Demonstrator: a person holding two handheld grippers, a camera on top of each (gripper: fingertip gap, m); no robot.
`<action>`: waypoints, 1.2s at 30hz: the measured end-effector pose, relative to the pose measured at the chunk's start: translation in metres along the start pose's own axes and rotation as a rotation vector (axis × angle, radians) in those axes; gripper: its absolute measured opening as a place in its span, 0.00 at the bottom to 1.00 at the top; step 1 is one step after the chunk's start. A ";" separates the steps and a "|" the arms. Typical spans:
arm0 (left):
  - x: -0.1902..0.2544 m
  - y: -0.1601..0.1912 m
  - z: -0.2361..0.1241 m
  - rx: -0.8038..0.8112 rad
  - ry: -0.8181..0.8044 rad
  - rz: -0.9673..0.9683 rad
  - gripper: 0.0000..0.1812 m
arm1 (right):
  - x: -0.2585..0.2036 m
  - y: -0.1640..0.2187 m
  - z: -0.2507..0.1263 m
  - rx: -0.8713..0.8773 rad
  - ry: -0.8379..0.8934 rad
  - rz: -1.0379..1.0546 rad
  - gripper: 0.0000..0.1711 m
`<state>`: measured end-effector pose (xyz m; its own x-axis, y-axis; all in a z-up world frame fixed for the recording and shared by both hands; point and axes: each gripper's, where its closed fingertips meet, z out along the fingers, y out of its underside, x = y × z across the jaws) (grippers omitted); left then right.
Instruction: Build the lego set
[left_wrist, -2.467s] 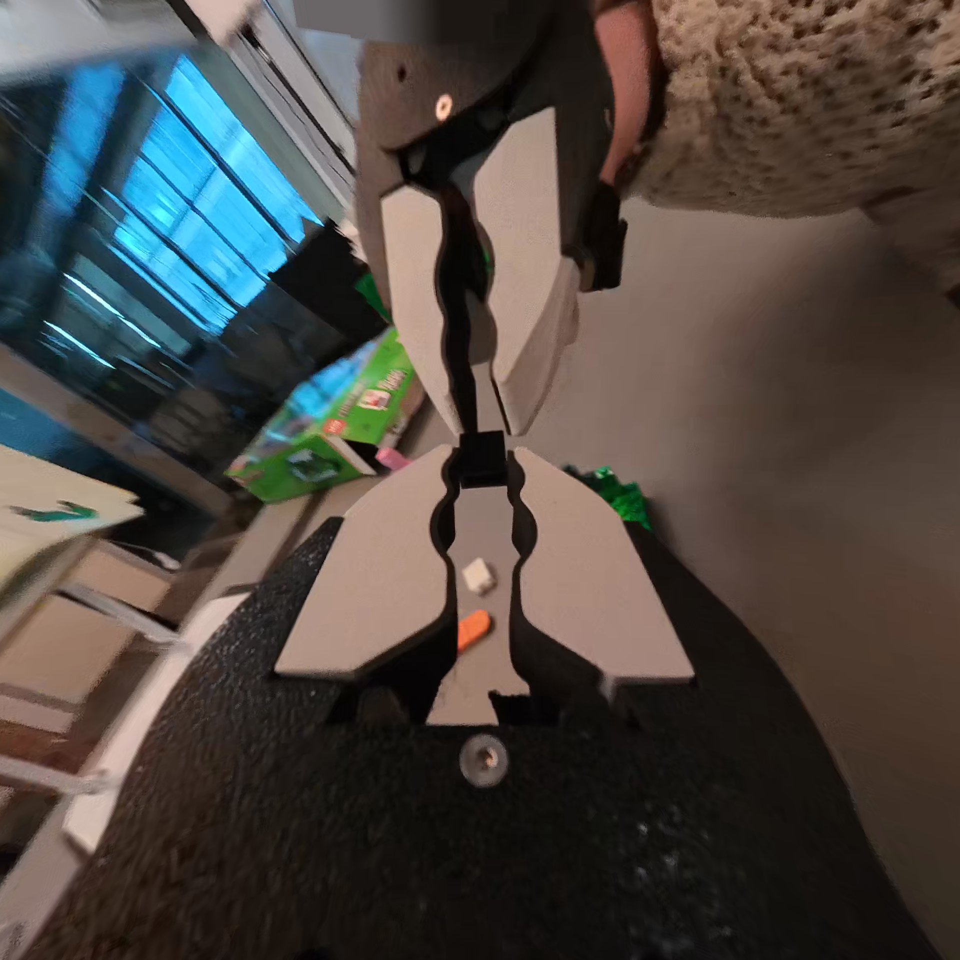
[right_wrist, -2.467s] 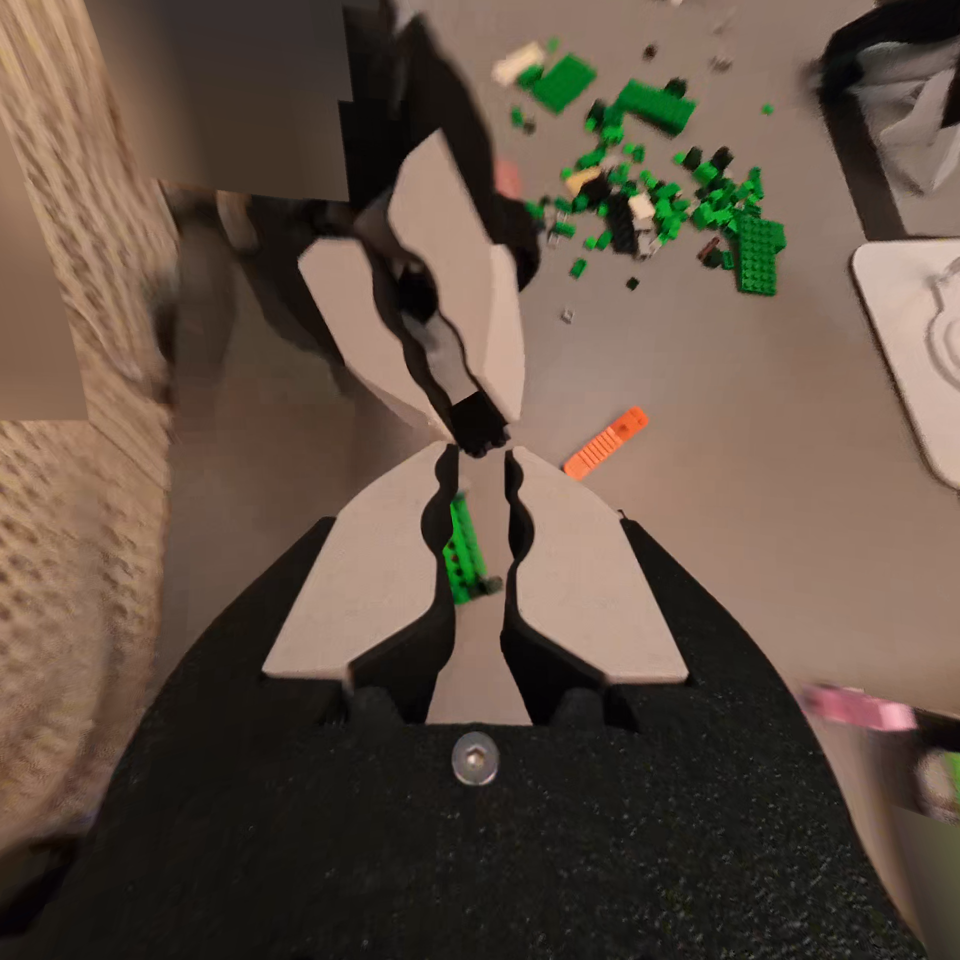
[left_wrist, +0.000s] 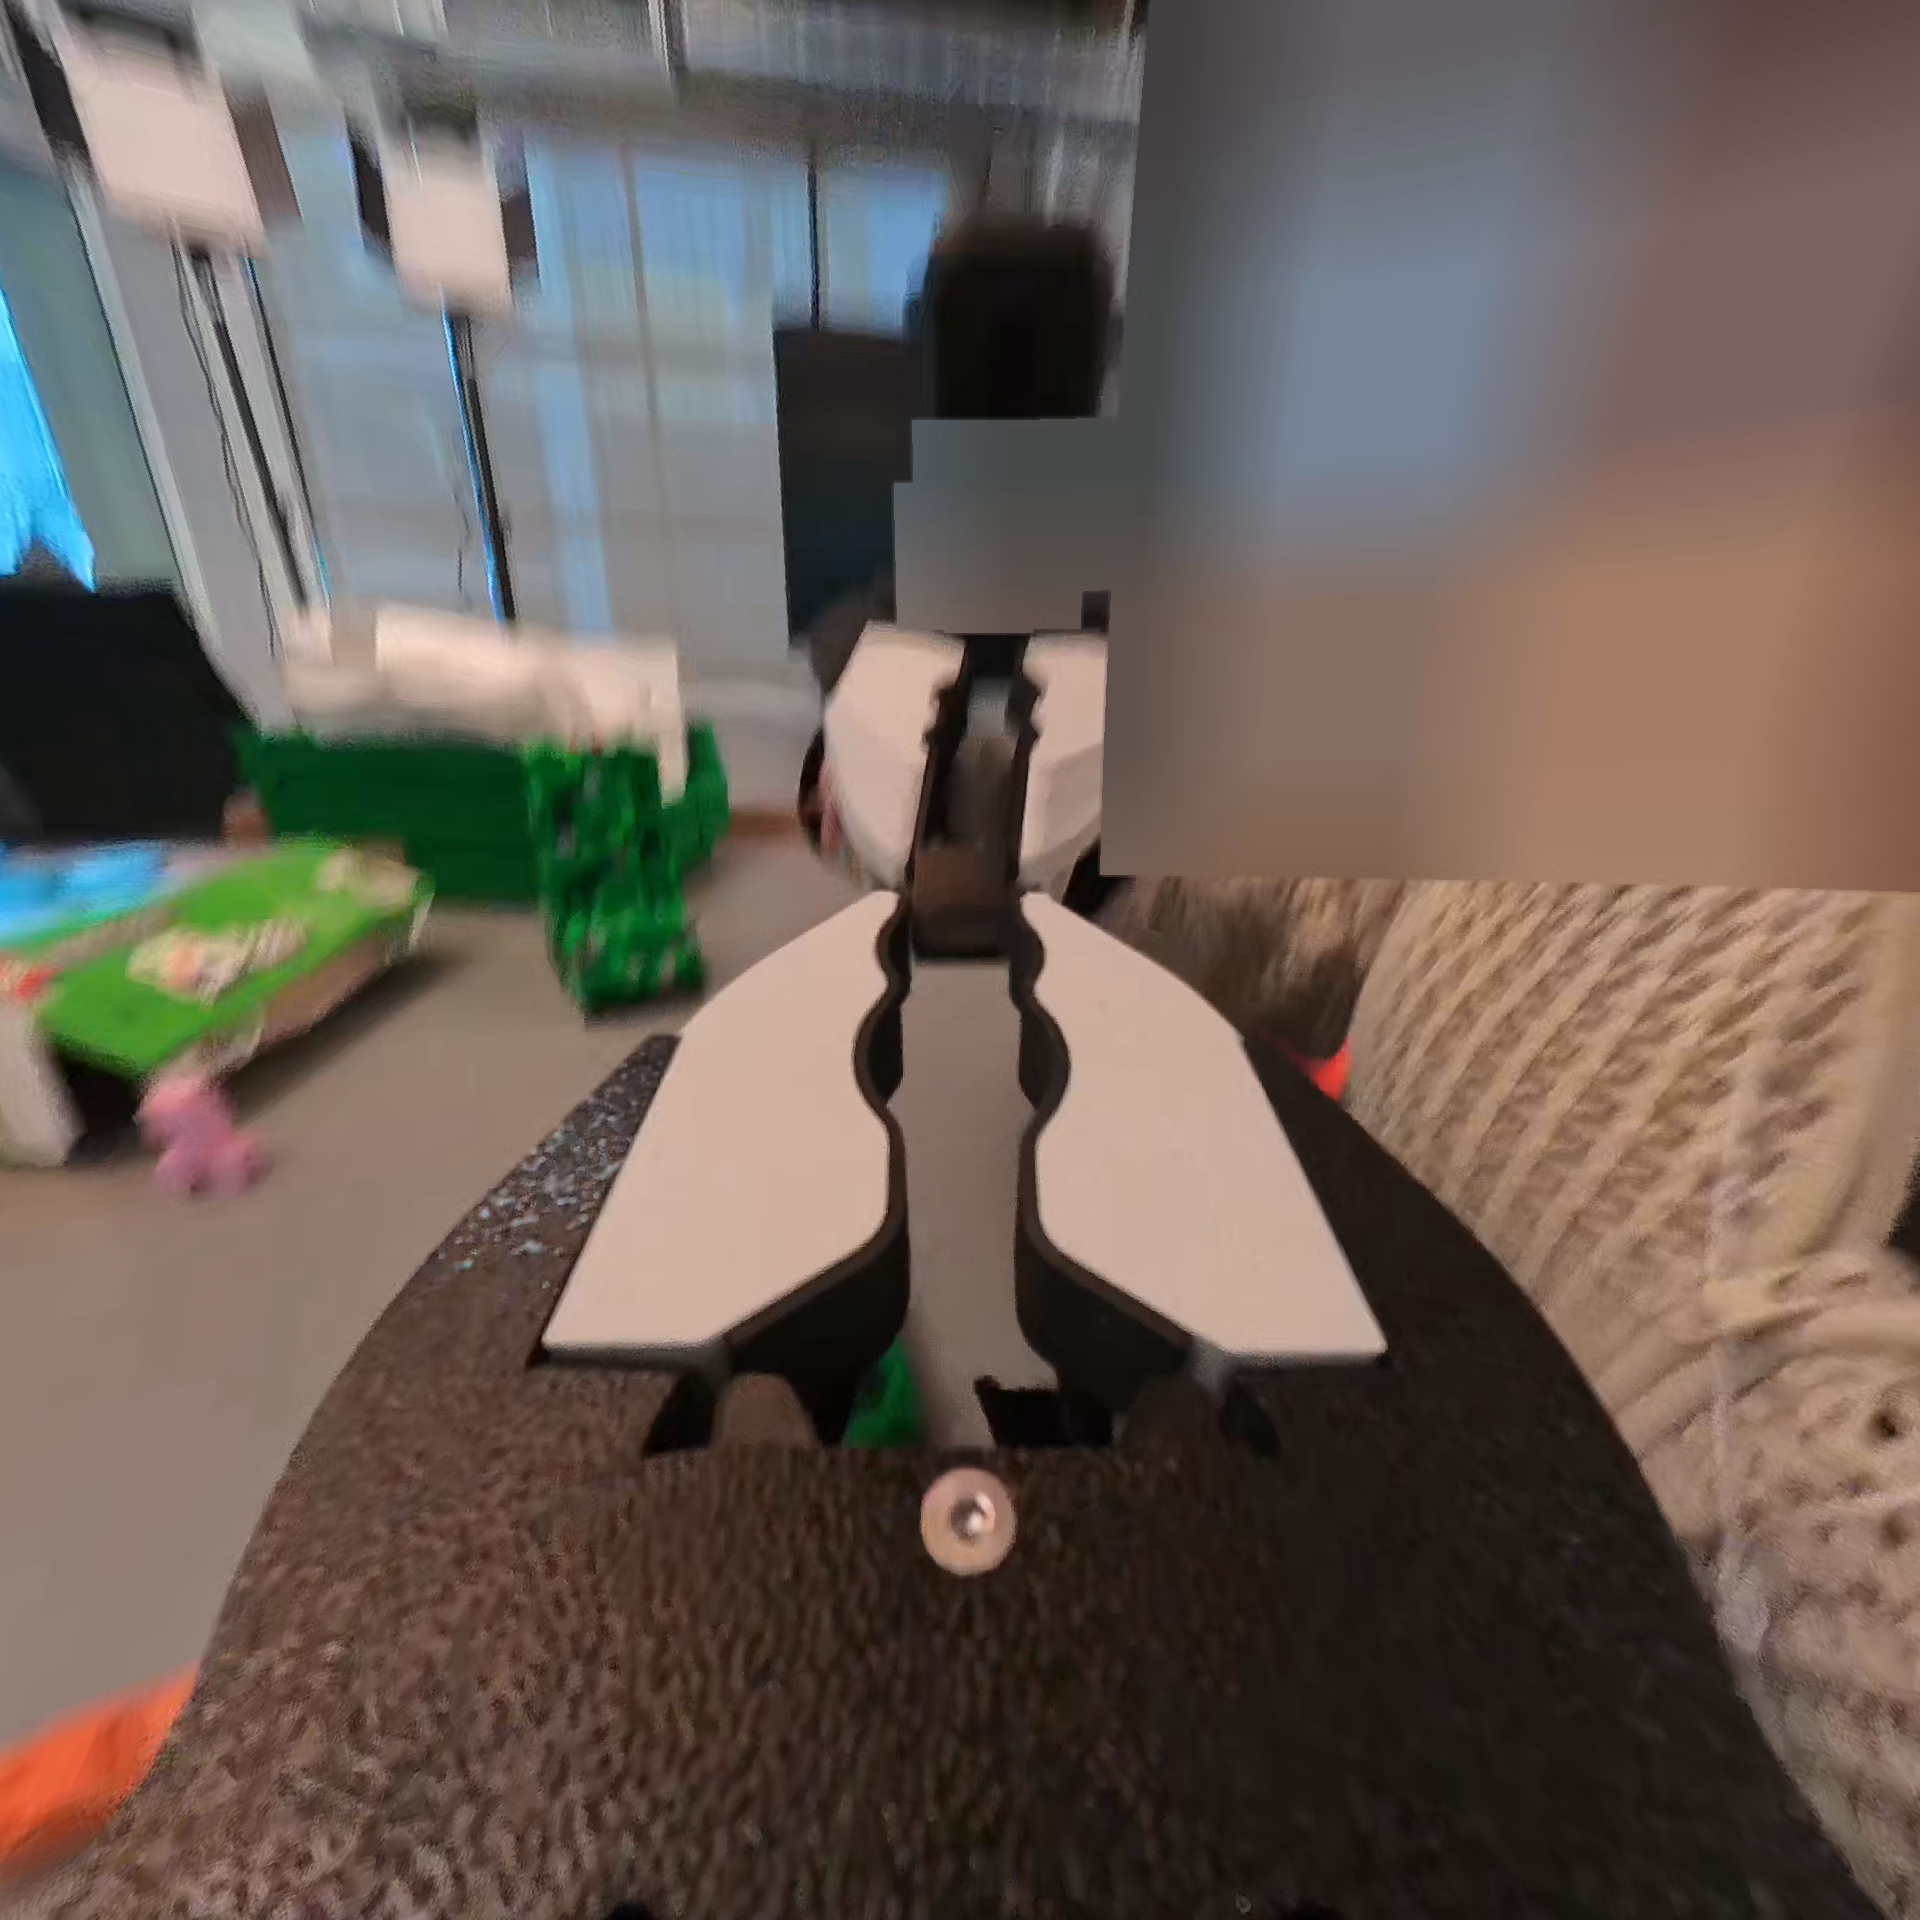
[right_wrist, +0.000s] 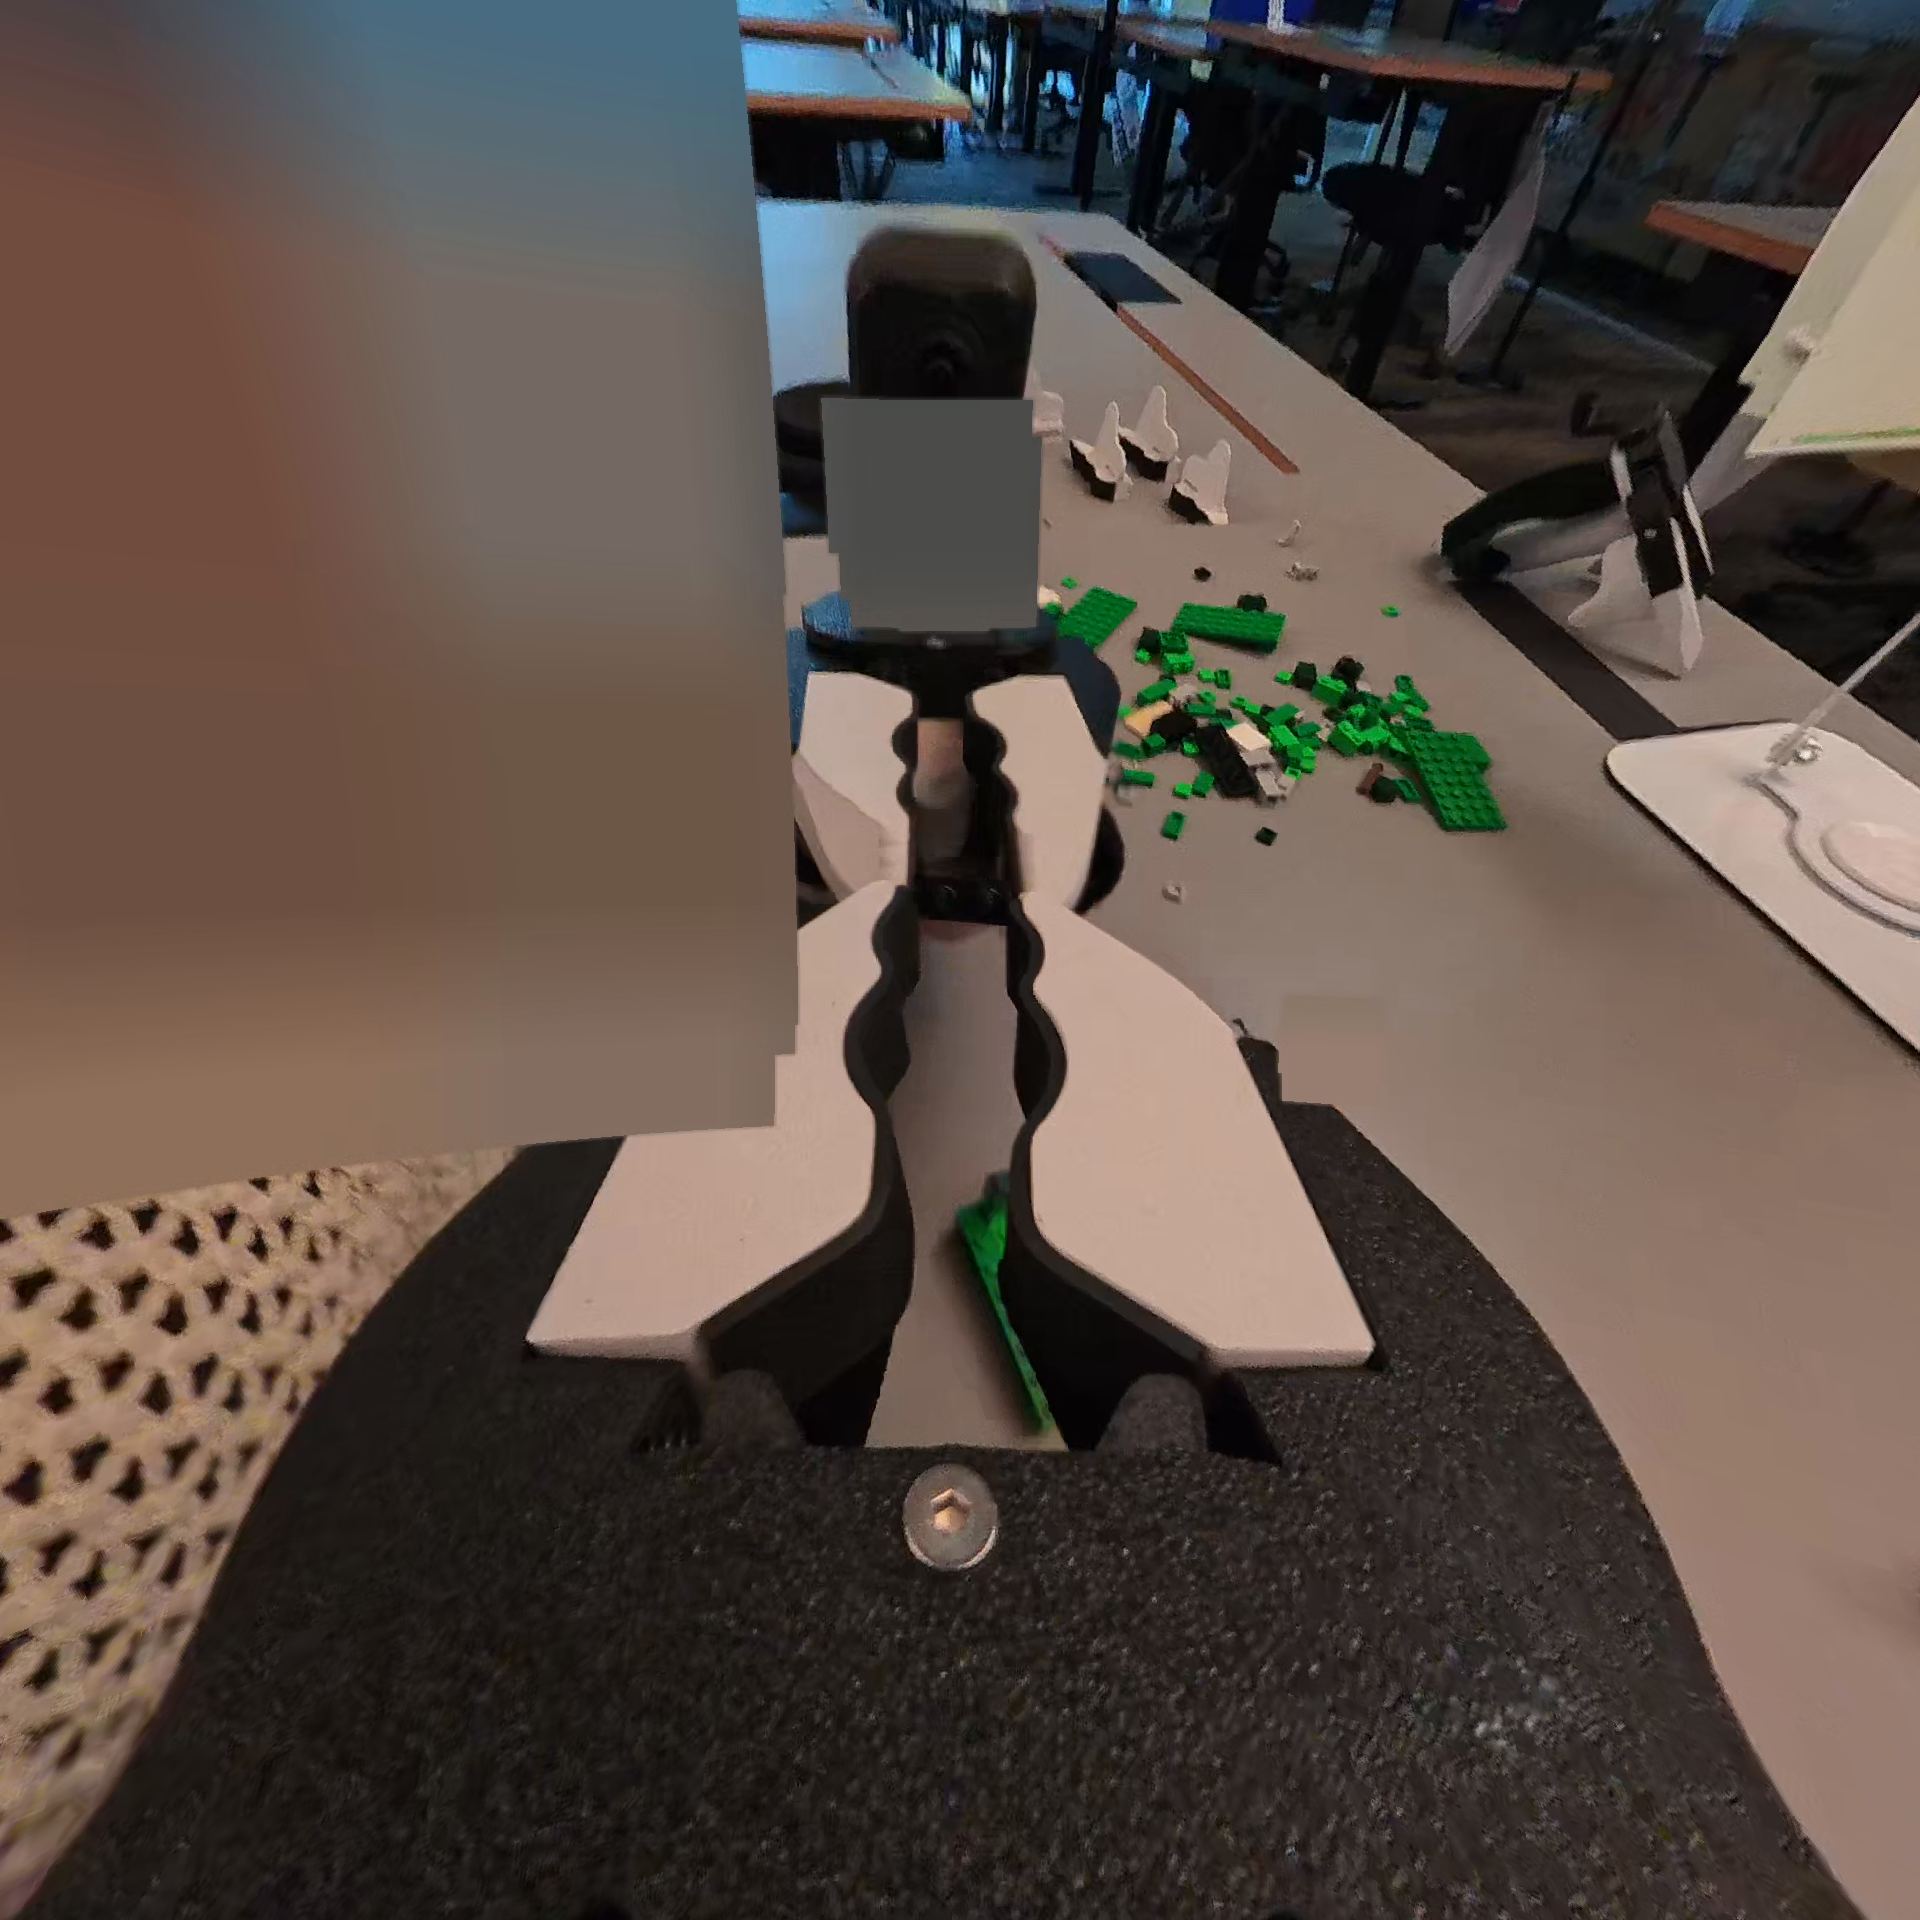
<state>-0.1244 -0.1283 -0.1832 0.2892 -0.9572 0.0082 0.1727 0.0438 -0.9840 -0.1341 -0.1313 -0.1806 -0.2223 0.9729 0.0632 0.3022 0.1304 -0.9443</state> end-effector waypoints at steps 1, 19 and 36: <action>-0.007 0.013 -0.001 -0.090 -0.040 0.029 0.16 | 0.003 0.007 -0.002 -0.035 0.009 -0.013 0.09; -0.027 0.143 -0.016 -0.879 -0.194 0.053 0.22 | 0.018 0.111 0.018 -0.669 -0.221 -0.181 0.09; -0.028 0.143 -0.014 -0.882 -0.181 0.018 0.21 | 0.016 0.119 0.021 -0.749 -0.338 -0.244 0.09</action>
<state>-0.1215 -0.0990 -0.3265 0.4415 -0.8956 -0.0543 -0.5974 -0.2482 -0.7626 -0.1216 -0.1047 -0.2986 -0.5893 0.8075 0.0247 0.7162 0.5364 -0.4466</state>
